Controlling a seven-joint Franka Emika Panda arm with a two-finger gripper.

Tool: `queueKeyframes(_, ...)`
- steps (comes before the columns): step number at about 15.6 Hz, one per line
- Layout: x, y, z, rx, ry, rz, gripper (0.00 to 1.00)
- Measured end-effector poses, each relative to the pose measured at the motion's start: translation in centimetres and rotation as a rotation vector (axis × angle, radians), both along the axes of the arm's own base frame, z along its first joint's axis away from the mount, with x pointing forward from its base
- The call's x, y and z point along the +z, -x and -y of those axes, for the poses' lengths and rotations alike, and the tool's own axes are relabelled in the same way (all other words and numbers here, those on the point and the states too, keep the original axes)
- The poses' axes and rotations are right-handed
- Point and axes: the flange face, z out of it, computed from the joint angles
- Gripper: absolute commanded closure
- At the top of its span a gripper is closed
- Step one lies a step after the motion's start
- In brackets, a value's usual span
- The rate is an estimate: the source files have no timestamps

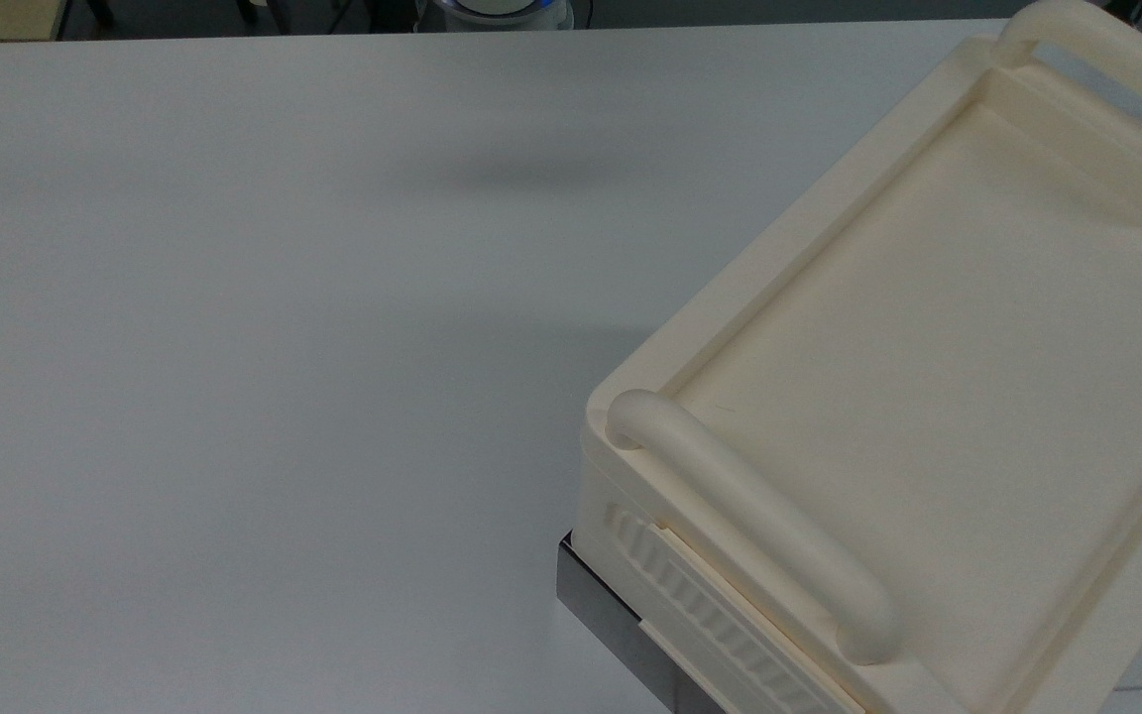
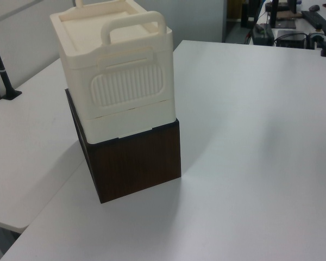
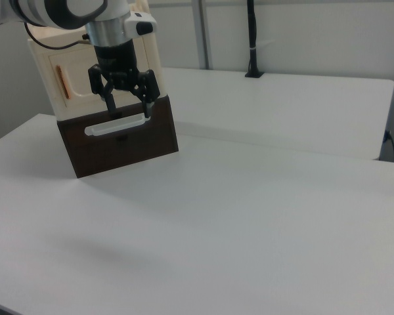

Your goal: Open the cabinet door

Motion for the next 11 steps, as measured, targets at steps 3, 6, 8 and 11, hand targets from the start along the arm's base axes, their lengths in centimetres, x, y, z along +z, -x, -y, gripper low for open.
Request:
queueKeyframes(3,0.0,-0.4,-0.8,0.147,0.011,0.030,0.00)
queueKeyframes(6,0.6,-1.1,-3.8,0.251,0.021,0.078,0.00)
queueKeyframes(8,0.9,-1.1,-6.1,0.296,0.019,0.093,0.00)
queueKeyframes(11,1.6,-1.0,-9.4,0.350,-0.008,0.113,0.06)
